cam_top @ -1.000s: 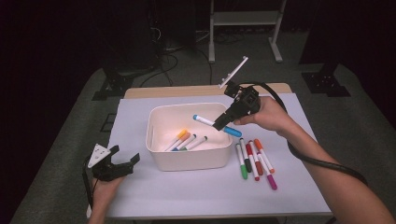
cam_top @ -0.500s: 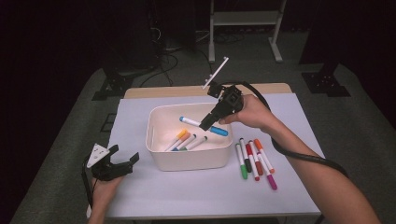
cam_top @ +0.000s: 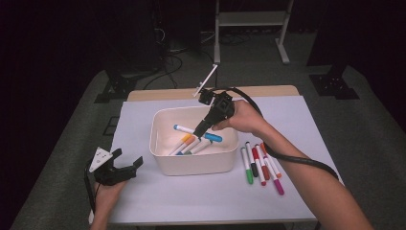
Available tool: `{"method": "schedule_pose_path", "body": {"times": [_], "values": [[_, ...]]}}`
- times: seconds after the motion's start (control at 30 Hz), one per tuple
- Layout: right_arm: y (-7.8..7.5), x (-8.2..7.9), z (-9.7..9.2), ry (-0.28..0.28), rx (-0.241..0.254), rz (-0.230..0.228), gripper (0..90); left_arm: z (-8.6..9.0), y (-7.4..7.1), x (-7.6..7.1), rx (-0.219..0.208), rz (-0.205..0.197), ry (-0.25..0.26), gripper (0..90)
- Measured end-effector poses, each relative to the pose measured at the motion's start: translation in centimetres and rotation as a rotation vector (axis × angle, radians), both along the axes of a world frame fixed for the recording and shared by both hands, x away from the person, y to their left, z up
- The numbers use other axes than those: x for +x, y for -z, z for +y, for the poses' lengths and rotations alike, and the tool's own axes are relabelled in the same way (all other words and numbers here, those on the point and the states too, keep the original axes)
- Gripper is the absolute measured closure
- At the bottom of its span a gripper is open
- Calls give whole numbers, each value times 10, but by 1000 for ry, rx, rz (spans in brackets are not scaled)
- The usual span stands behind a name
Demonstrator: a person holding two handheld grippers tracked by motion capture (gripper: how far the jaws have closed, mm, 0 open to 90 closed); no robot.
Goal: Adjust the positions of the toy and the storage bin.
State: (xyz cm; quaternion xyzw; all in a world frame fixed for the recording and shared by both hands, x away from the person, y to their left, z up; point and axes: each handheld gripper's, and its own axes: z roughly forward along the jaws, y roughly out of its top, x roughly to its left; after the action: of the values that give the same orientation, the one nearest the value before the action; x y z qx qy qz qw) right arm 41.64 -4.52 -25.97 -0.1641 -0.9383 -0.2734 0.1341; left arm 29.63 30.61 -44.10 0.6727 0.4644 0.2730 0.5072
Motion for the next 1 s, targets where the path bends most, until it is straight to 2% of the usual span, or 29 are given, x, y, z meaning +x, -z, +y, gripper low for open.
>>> {"method": "schedule_pose_path", "body": {"times": [0.23, 0.5, 0.63, 0.8, 1.0], "values": [[13, 4, 18, -20, -23, 11, 754, 0, 0, 0, -2, -2, 2, 27], [39, 4, 32, -46, -77, 50, 749, 0, 0, 0, 1, -1, 5, 27], [50, 5, 35, -45, -88, 62, 676, 0, 0, 0, 0, -1, 6, 27], [48, 3, 23, -19, -52, 41, 647, 1, 0, 0, -2, -1, 3, 27], [33, -4, -12, 45, 17, 1, 629, 1, 0, -1, -2, 0, 0, 26]]}}
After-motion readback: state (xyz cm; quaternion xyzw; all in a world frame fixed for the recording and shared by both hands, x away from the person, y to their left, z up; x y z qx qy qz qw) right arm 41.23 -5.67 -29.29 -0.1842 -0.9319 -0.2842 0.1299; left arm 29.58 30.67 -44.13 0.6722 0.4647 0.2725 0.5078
